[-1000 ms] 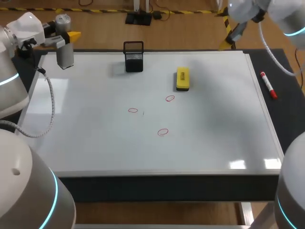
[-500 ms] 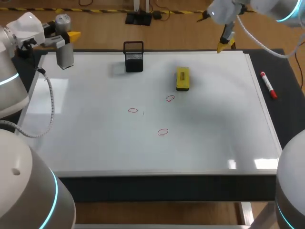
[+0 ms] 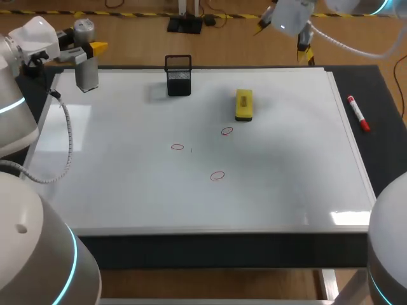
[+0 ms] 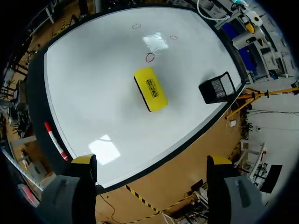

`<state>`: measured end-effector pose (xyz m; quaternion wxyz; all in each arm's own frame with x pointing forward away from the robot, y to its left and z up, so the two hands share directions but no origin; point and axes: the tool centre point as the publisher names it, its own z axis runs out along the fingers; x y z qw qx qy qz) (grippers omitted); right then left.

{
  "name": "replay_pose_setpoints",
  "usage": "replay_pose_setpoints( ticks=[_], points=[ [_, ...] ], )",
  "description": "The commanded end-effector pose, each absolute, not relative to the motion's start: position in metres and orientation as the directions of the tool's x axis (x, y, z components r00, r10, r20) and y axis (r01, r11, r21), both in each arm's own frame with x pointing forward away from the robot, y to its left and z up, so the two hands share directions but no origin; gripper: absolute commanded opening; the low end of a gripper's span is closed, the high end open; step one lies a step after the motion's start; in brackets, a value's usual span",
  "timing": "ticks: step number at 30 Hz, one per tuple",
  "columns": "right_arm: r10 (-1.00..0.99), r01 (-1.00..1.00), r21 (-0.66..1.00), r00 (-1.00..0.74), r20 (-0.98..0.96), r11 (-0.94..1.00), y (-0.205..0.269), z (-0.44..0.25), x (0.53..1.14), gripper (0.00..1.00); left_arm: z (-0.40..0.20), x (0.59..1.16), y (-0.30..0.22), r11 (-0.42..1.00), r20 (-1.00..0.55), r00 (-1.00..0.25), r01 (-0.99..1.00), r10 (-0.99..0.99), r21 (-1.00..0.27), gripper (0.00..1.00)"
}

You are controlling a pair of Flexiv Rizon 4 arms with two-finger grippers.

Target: Pick up the inspection probe, press it on each red-marked spot on the whiteboard one by one, put down the probe, pick up the eraser, and wipe off all the red marks.

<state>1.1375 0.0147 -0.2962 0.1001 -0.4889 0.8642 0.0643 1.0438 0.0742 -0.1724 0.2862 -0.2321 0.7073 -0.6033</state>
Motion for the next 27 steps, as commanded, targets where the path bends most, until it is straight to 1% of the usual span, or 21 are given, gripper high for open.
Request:
replay_pose_setpoints(
  ticks=[1, 9, 11, 16, 21, 27],
  points=[
    [-0.862, -0.869, 0.025, -0.493, -0.117, 0.494, 0.022, -0.297, 1.145, 1.00, -0.172, 1.043, 0.074, 0.162, -0.127, -0.725, 0.021, -0.677, -0.987, 0.00],
    [-0.901, -0.915, 0.096, -0.403, -0.160, 0.392, 0.043, -0.321, 1.136, 1.00, -0.172, 1.043, 0.074, 0.162, -0.127, -0.725, 0.021, -0.677, -0.987, 0.00],
    [-0.920, -0.932, 0.107, -0.359, -0.160, 0.345, 0.048, -0.327, 1.131, 1.00, -0.172, 1.043, 0.074, 0.162, -0.127, -0.725, 0.021, -0.677, -0.987, 0.00],
    [-0.960, -0.962, 0.117, -0.259, -0.103, 0.247, 0.059, -0.338, 1.119, 1.00, -0.172, 1.043, 0.074, 0.162, -0.127, -0.725, 0.021, -0.677, -0.987, 0.00],
    [-0.982, -0.981, 0.138, -0.154, -0.106, 0.139, 0.069, -0.355, 1.102, 1.00, -0.172, 1.043, 0.074, 0.162, -0.127, -0.725, 0.021, -0.677, -0.987, 0.00],
    [-0.990, -0.985, 0.161, -0.084, -0.115, 0.065, 0.075, -0.376, 1.080, 1.00, -0.172, 1.043, 0.074, 0.162, -0.127, -0.725, 0.021, -0.677, -0.987, 0.00]
  ],
)
